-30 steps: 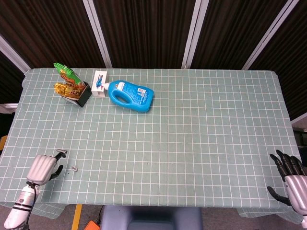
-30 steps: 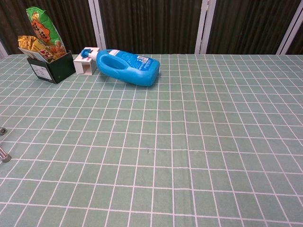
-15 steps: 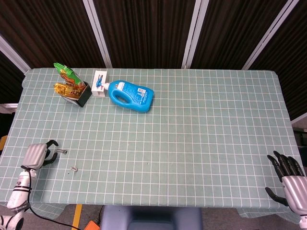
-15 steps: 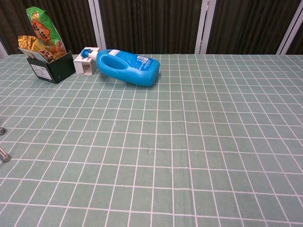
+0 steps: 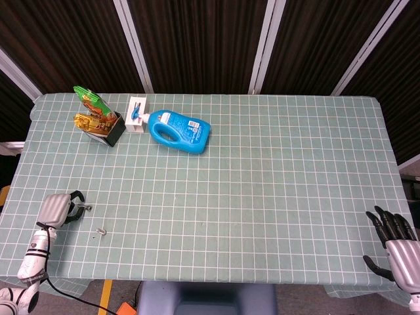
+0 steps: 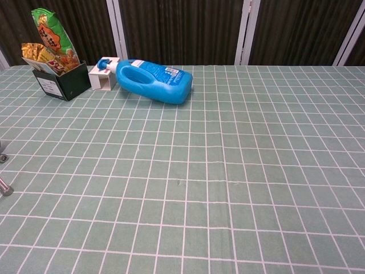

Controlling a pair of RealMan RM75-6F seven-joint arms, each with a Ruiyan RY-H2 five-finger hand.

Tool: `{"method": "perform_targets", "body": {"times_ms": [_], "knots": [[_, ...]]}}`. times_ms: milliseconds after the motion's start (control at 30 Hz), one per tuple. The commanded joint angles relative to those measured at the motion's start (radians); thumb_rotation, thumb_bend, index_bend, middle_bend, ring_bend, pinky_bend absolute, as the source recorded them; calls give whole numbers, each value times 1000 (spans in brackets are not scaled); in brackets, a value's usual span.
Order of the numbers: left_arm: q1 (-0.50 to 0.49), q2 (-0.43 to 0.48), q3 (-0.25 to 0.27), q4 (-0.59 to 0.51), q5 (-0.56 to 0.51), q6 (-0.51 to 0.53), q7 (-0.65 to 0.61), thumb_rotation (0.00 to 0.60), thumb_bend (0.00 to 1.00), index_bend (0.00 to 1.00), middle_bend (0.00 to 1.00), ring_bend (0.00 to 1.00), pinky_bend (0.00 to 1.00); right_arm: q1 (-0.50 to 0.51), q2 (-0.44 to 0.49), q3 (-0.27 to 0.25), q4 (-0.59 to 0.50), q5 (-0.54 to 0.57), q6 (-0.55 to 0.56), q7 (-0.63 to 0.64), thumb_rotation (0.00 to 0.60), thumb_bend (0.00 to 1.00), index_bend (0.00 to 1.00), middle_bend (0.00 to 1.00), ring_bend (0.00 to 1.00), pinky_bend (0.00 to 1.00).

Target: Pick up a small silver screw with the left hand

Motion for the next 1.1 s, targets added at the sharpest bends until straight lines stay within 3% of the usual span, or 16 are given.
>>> {"method": "perform_targets", "body": {"times_ms": [33, 667, 1100], "knots": [[-1, 4, 1, -4, -3, -9, 0, 600, 413, 499, 1000, 1000, 1000, 0, 0, 0, -1, 0, 1, 0, 600, 341, 0, 0, 0, 0], [-12, -4, 1, 3, -17, -50, 12, 600, 413, 506, 1000, 1000, 1000, -2, 2, -1, -2, -2, 3, 1, 600, 341, 0, 0, 0, 0], [-3, -1, -7, 4, -22, -16, 49, 600, 428, 633, 1000, 1000, 1000, -2, 1, 0, -3, 1, 4, -2, 600, 340, 0, 0, 0, 0]]}}
